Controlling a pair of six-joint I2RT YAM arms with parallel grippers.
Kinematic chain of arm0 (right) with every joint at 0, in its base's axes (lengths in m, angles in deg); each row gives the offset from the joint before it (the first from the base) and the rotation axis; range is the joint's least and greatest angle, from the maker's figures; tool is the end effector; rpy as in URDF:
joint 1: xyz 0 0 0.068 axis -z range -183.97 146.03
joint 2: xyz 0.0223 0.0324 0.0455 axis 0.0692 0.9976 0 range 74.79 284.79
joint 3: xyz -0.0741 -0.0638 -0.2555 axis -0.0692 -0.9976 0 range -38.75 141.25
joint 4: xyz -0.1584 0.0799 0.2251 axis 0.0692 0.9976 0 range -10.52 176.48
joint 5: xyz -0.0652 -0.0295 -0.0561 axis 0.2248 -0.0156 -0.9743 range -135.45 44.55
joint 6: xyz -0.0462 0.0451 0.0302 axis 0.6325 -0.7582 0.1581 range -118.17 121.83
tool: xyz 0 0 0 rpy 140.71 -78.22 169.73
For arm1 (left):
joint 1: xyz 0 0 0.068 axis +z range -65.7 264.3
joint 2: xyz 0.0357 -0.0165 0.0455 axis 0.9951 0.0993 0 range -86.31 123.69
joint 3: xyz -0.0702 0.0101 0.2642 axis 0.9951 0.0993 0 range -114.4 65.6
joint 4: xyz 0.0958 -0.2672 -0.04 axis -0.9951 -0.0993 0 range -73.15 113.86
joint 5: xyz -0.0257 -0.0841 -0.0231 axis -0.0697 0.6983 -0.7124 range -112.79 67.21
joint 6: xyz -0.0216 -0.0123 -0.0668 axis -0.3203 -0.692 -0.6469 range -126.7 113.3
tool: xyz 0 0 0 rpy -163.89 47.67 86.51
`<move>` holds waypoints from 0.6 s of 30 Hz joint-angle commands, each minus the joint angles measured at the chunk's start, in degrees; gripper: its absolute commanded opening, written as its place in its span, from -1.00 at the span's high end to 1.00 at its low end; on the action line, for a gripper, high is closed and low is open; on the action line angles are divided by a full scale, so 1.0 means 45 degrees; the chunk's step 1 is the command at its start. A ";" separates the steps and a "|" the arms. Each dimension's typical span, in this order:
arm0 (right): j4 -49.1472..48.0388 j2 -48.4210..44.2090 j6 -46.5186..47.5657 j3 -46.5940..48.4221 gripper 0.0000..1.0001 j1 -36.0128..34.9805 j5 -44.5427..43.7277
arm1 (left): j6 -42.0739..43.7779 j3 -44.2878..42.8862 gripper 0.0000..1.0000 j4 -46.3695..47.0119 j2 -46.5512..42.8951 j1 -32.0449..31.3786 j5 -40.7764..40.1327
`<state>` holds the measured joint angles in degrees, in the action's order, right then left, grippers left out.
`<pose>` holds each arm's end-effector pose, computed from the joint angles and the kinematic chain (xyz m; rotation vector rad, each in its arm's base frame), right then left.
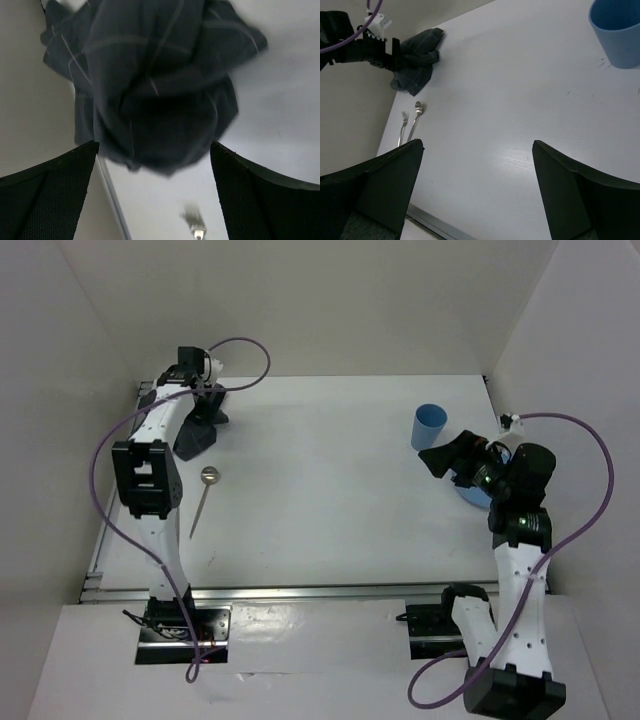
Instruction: Set the dinner table for one person
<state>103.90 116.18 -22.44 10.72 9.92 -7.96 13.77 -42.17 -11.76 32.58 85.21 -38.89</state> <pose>0.2004 -0.0129 0.3523 0.1561 1.8509 0.7304 0.5151 0.0243 0.2568 0.2753 2.3900 0.5105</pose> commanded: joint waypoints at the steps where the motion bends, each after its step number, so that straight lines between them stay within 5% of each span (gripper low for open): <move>1: -0.1344 0.1169 0.0277 0.1037 -0.96 -0.0118 -0.0325 | -0.1558 -0.3486 -0.99 -0.1420 0.2845 0.0168 -0.1905; 6: -0.2321 0.2208 -0.0171 0.1213 -0.96 -0.0118 0.0162 | -0.1287 -0.4374 -0.88 -0.1052 0.4381 0.0170 -0.2692; 7: -0.2458 0.2519 -0.0173 0.1213 -0.96 -0.0118 0.0164 | -0.1132 -0.4005 -0.11 -0.1050 0.4381 0.0170 -0.2248; 9: -0.2459 0.2639 -0.0290 0.1213 -0.96 -0.0118 0.0300 | -0.1131 -0.3496 0.96 -0.0915 0.3954 0.0170 -0.1350; 18: -0.1601 0.3223 0.0179 0.1662 -0.96 -0.0118 0.0086 | -0.0450 0.0003 1.00 -0.0949 -0.1416 -0.2480 0.3899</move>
<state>97.46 130.17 -22.96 14.99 9.79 -8.13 9.88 -41.77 -15.24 39.31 81.25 -34.54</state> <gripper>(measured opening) 0.977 0.026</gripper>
